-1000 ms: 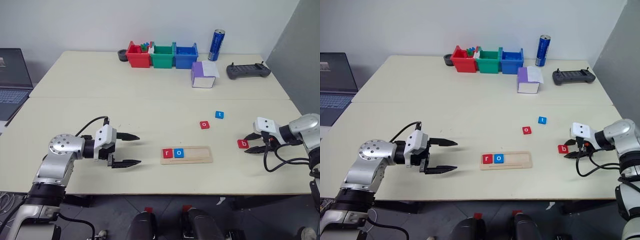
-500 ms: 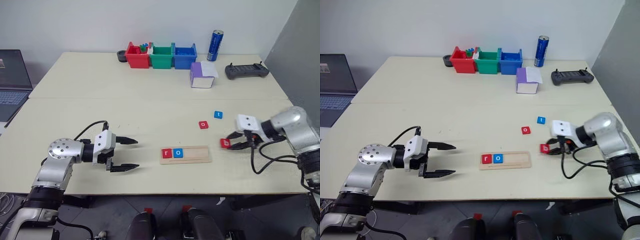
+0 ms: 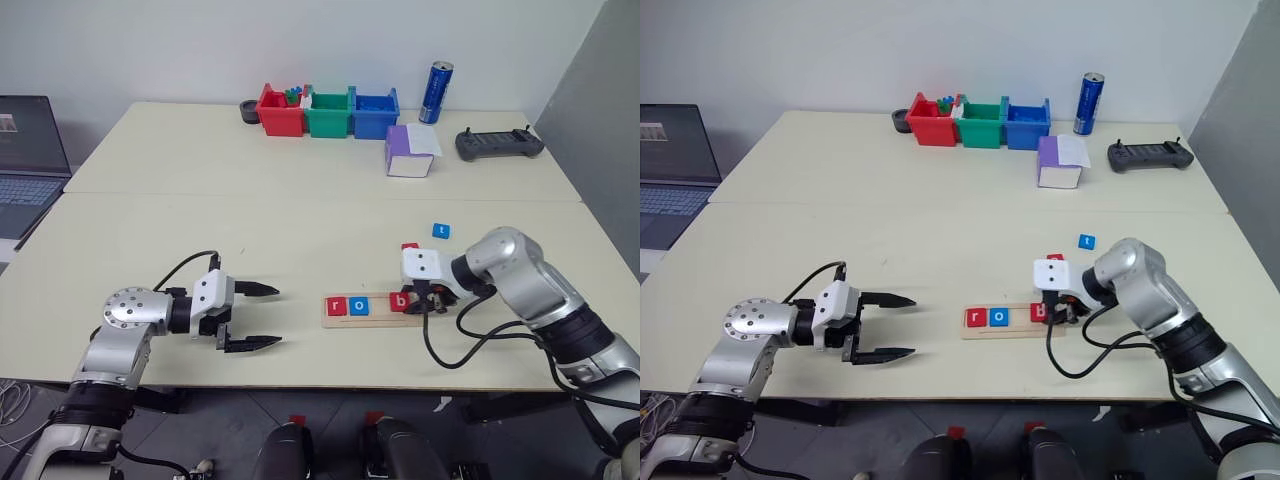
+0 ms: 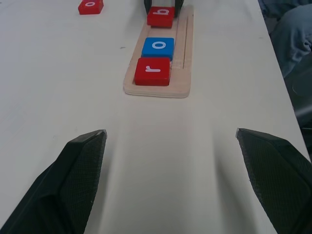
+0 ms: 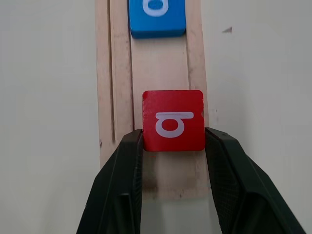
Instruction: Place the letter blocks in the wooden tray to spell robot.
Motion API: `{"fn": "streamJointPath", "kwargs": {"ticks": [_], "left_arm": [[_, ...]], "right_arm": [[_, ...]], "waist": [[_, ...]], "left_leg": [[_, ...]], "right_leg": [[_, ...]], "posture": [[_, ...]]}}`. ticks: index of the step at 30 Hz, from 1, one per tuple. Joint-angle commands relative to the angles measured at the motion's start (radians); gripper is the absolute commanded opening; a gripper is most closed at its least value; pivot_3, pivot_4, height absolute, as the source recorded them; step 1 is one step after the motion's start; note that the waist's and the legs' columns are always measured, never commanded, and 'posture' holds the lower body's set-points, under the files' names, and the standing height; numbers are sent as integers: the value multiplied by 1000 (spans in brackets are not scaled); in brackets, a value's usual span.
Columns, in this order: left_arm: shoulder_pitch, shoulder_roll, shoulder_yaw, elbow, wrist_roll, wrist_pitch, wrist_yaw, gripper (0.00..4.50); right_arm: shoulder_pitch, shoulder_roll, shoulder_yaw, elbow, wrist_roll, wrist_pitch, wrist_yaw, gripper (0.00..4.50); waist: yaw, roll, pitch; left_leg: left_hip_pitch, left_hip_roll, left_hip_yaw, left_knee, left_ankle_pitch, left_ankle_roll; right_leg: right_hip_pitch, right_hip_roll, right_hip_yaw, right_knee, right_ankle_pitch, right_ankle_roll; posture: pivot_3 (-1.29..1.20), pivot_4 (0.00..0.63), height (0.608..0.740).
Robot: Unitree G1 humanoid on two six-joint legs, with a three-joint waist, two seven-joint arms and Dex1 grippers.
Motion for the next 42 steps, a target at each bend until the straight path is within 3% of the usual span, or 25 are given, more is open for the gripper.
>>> {"fn": "streamJointPath", "kwargs": {"ticks": [1,14,37,42], "left_arm": [[-17,7,10,-20,-5,-12,2,4500],[-18,15,8,-101,-12,59,35,4500],[-26,11,5,-136,-2,99,62,4500],[-23,9,0,-137,-1,94,70,4500]], "right_arm": [[-32,4,17,-41,-4,27,2,1447],[-68,6,76,-123,13,150,8,1447],[-136,56,120,-71,19,163,-9,1447],[-131,21,118,-66,3,144,-5,1447]], "waist": [[2,0,0],[5,0,0],[5,0,0],[5,0,0]], "left_leg": [[0,0,0,0,0,0],[0,0,0,0,-2,3],[0,0,0,0,0,1],[-1,0,0,0,0,1]], "right_leg": [[0,0,0,0,0,0],[0,0,0,0,0,0],[0,0,0,0,0,0],[0,0,0,0,0,0]], "posture": [[0,150,740],[0,150,740],[0,150,740],[0,150,740]]}}
